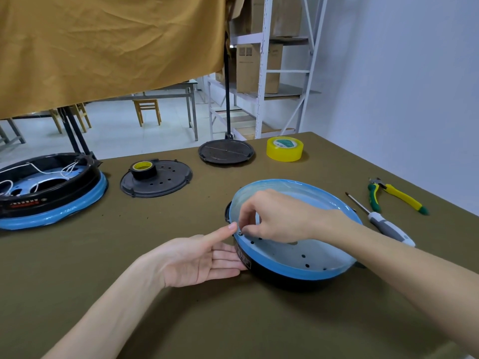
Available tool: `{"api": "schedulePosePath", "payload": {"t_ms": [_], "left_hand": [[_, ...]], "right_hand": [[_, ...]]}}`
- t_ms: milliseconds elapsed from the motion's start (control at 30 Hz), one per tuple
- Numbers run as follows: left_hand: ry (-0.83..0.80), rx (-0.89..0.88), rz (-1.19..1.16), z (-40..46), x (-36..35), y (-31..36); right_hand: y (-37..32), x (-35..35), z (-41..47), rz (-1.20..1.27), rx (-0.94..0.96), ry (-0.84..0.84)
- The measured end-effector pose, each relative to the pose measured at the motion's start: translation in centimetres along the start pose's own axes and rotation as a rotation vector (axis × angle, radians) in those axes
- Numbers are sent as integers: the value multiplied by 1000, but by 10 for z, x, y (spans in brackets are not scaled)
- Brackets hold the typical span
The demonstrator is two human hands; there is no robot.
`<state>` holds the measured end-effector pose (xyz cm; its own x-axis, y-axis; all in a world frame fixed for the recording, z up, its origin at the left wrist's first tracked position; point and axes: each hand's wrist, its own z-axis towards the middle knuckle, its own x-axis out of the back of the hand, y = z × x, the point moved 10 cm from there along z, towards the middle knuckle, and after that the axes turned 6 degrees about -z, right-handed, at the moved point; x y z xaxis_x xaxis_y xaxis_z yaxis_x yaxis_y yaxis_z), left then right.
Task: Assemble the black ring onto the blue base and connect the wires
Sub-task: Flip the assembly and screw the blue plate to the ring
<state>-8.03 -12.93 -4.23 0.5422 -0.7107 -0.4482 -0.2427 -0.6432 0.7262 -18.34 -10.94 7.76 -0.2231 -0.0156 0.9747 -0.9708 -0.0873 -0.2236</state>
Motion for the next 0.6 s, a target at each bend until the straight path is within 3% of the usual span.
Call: {"api": "schedulePosePath", "payload": {"t_ms": [600], "left_hand": [[79, -8, -111, 1, 0, -1]], "right_hand": [[0, 2, -9, 63, -14, 154]]}}
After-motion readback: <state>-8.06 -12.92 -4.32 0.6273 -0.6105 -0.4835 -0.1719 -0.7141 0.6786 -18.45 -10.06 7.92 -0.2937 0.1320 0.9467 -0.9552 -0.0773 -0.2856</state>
